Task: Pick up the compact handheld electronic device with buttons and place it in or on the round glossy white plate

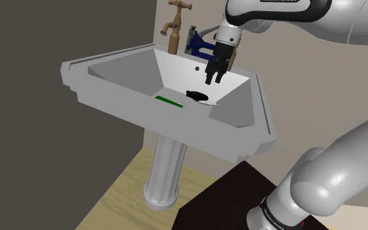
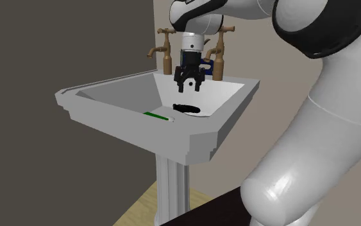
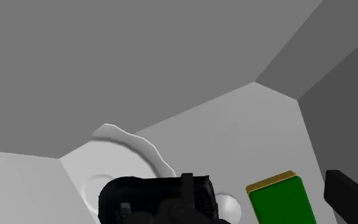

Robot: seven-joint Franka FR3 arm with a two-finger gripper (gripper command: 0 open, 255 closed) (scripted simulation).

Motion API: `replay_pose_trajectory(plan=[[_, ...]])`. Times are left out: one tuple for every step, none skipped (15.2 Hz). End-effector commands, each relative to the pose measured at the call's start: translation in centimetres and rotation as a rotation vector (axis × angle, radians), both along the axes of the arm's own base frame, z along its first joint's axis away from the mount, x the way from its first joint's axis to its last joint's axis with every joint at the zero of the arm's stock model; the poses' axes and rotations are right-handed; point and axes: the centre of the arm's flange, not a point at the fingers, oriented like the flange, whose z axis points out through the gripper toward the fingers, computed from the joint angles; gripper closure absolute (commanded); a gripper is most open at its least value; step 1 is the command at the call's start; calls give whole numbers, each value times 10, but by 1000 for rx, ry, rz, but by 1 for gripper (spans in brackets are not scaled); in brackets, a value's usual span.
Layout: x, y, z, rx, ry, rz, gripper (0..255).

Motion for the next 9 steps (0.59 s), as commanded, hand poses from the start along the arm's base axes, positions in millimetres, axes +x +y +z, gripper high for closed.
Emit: replay_pose_trajectory(plan=[[28,2,-4,3,-2,46,0],[41,4,-5,4,-3,69,0],[54,7,-7,6,-4,91,0],[67,10,-8,7,-5,113,0],[80,13,-10,9,-6,135,0],[91,16,-11,10,-7,153,0],[90,16,-16,10,-7,153,0],[90,17,-21,10,-7,153,0],[89,17,-26,10,-7,153,0]])
